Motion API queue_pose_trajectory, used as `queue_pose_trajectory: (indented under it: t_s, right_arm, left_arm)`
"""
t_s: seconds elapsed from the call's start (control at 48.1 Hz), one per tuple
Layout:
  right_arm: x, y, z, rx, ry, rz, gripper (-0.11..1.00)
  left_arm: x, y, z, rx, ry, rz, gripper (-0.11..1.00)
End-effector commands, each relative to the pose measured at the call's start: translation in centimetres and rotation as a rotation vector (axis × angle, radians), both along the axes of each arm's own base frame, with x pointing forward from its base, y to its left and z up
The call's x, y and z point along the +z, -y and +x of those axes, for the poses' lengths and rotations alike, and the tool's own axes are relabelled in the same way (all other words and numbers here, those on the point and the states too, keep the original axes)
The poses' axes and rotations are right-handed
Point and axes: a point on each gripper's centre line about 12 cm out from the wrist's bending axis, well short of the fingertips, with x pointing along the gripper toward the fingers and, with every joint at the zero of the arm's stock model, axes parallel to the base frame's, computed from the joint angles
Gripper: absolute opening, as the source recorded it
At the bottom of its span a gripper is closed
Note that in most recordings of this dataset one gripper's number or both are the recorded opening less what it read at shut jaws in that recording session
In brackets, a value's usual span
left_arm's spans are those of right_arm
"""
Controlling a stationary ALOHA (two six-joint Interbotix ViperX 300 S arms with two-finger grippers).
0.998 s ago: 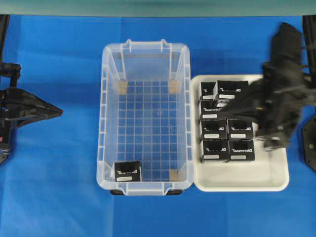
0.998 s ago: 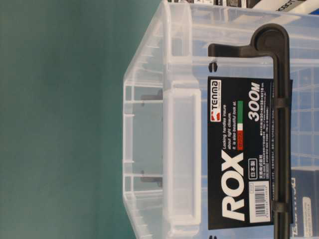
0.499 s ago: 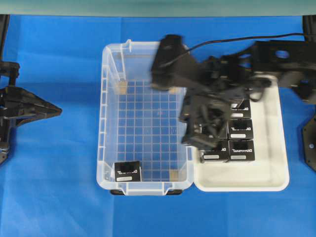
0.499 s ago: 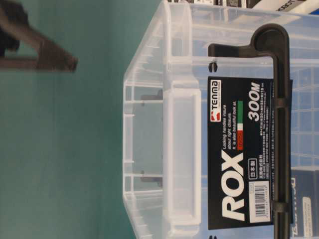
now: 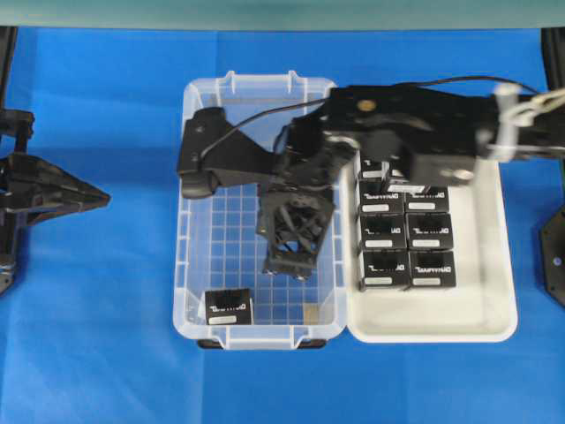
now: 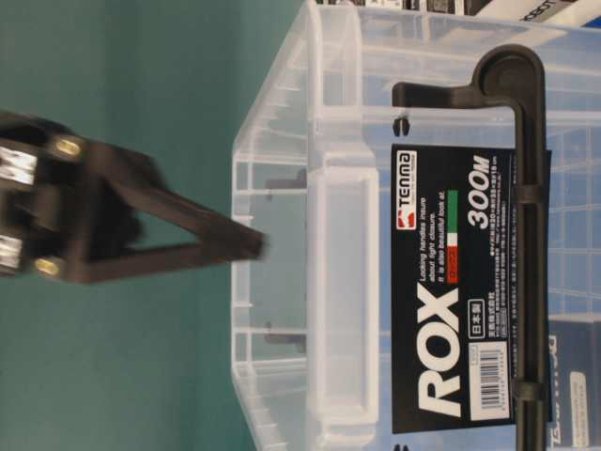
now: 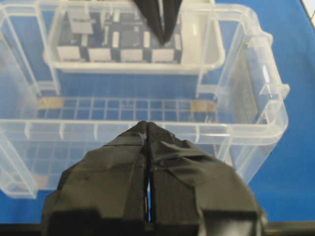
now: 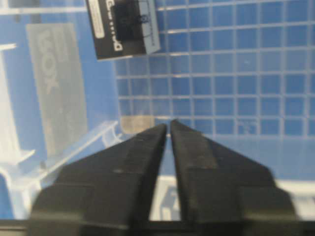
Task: Pick the box from inside the plastic case
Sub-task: 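Swing the right gripper over the case toward the black box, then lower the right gripper around the black box and close it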
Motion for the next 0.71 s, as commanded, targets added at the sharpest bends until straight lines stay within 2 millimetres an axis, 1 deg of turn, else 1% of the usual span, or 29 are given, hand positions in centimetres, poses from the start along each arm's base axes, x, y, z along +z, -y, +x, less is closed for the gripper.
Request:
queue_pose_trajectory:
  t_s: [0.0, 0.104, 0.166, 0.208, 0.27, 0.312, 0.353, 0.416, 0.686]
  right_arm:
    - [-0.8, -0.3, 0.8, 0.028, 0.016, 0.053, 0.32]
    - [-1.9, -0.6, 1.7, 0.079, 0.053, 0.095, 0.56]
    - [-2.4, -0.6, 2.2, 0.092, 0.077, 0.084, 0.73]
    - [-2.6, -0.6, 2.5, 0.091, 0.095, 0.077, 0.82]
    - [-3.1, -0.4, 2.7, 0.08, 0.107, 0.072, 0.93]
    - [-3.4, -0.4, 2.9, 0.075, 0.112, 0.071, 0.98]
    - [-3.9, -0.4, 3.0, 0.068, 0.112, 0.074, 0.99]
    - [-4.6, -0.6, 3.1, 0.062, 0.104, 0.088, 0.99]
    - [-8.1, -2.4, 4.0, 0.089, 0.084, 0.194, 0.99]
  left_arm:
    - [1.0, 0.0, 0.2, 0.002, 0.025, 0.002, -0.04]
    - [1.0, 0.0, 0.1, 0.002, 0.018, 0.002, -0.04]
    - [0.9, 0.0, 0.1, 0.002, 0.014, 0.002, -0.04]
    - [1.0, 0.0, 0.0, 0.001, 0.017, 0.0, -0.04]
    - [1.1, 0.1, -0.1, -0.004, 0.021, 0.0, -0.04]
    - [1.2, 0.1, -0.2, -0.005, 0.025, 0.0, -0.04]
    - [1.2, 0.1, -0.2, -0.007, 0.028, 0.0, -0.04]
    - [1.4, 0.2, -0.3, -0.008, 0.034, 0.001, -0.04]
    - [1.4, 0.2, -0.4, -0.008, 0.032, -0.001, -0.04]
